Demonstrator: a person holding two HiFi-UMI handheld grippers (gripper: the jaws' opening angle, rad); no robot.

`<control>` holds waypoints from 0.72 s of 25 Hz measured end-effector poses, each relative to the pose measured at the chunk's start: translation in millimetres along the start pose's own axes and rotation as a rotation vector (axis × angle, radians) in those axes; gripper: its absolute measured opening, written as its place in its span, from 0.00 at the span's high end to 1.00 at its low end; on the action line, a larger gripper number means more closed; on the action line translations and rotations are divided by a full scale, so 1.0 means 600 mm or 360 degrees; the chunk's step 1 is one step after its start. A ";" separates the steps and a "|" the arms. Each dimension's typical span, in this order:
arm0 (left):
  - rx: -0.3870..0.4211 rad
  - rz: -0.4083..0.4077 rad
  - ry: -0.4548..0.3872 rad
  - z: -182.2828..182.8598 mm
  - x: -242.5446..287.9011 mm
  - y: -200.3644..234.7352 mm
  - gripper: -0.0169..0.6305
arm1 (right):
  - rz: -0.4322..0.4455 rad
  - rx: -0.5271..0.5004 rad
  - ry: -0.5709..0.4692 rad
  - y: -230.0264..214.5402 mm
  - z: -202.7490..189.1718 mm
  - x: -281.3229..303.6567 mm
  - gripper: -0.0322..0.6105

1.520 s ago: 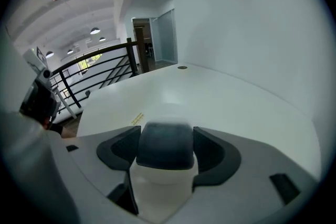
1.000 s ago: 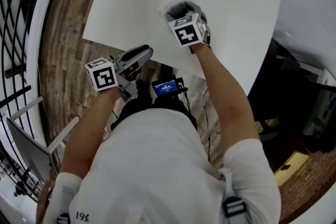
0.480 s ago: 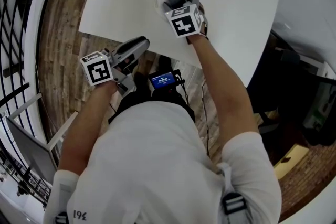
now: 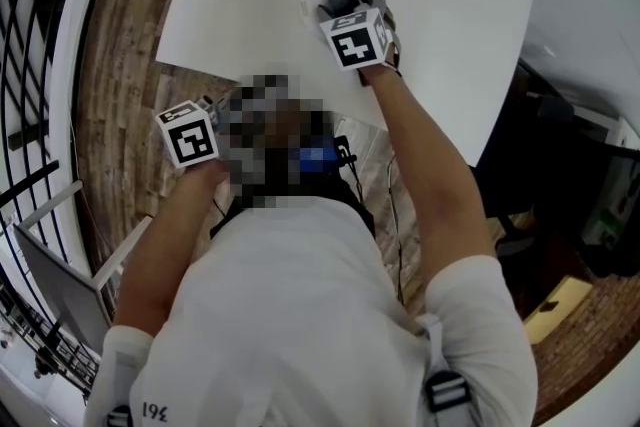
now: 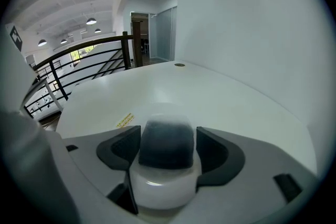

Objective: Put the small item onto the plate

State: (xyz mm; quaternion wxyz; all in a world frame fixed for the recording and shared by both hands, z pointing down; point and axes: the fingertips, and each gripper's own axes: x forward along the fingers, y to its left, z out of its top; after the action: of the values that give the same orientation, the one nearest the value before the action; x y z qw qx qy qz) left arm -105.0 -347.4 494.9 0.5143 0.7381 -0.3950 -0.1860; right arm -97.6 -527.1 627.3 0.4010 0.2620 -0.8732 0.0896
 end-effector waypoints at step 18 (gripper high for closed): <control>0.0009 -0.0111 -0.0021 0.000 -0.022 -0.030 0.81 | -0.0100 0.0115 -0.0042 0.003 0.010 -0.072 0.46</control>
State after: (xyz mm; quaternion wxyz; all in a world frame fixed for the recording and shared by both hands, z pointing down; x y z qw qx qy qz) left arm -106.0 -334.1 476.8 0.5027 0.7517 -0.3730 -0.2076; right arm -78.9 -511.2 590.9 0.3824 0.3047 -0.8660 0.1050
